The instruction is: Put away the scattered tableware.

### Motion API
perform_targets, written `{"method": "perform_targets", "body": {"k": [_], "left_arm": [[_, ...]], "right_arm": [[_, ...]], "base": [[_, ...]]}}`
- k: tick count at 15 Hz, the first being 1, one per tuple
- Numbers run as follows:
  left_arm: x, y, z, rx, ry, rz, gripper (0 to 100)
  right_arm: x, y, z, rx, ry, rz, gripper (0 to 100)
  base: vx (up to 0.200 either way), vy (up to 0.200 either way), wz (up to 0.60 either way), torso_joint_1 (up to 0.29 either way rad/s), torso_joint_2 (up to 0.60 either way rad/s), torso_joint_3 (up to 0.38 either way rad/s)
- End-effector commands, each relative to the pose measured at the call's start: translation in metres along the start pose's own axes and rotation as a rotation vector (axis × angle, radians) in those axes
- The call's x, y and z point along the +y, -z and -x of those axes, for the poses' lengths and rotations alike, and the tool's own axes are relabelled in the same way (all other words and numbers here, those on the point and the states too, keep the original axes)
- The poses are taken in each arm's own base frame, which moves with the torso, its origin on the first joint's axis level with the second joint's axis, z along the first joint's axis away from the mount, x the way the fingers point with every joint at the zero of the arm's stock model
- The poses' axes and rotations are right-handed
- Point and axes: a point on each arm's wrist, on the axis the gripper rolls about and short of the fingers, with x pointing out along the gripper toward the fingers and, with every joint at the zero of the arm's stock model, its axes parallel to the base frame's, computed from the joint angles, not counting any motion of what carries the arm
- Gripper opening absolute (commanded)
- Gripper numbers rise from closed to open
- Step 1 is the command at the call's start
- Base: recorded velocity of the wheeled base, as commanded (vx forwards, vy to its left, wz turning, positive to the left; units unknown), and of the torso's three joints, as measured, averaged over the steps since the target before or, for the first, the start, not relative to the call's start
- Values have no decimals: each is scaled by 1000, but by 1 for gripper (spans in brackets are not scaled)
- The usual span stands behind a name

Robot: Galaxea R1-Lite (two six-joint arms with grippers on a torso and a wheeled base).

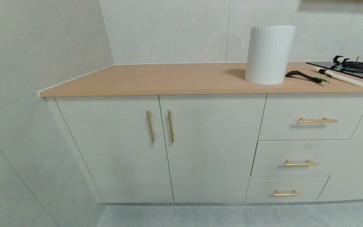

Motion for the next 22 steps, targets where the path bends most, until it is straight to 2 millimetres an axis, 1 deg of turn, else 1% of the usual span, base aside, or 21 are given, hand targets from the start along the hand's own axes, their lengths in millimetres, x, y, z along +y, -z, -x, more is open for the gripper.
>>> {"method": "perform_targets", "body": {"k": [1, 15, 22], "left_arm": [[0, 0, 0, 1, 0, 0, 100], [0, 0, 0, -1, -2, 2, 100], [0, 0, 0, -1, -2, 2, 100]], "right_arm": [[0, 0, 0, 2, -1, 0, 100], [0, 0, 0, 1, -1, -3, 100], [0, 0, 0, 1, -1, -3, 100]], "base": [[0, -200, 0, 12, 2, 7], [0, -200, 0, 2, 2, 1], [0, 0, 0, 0, 0, 0]]}}
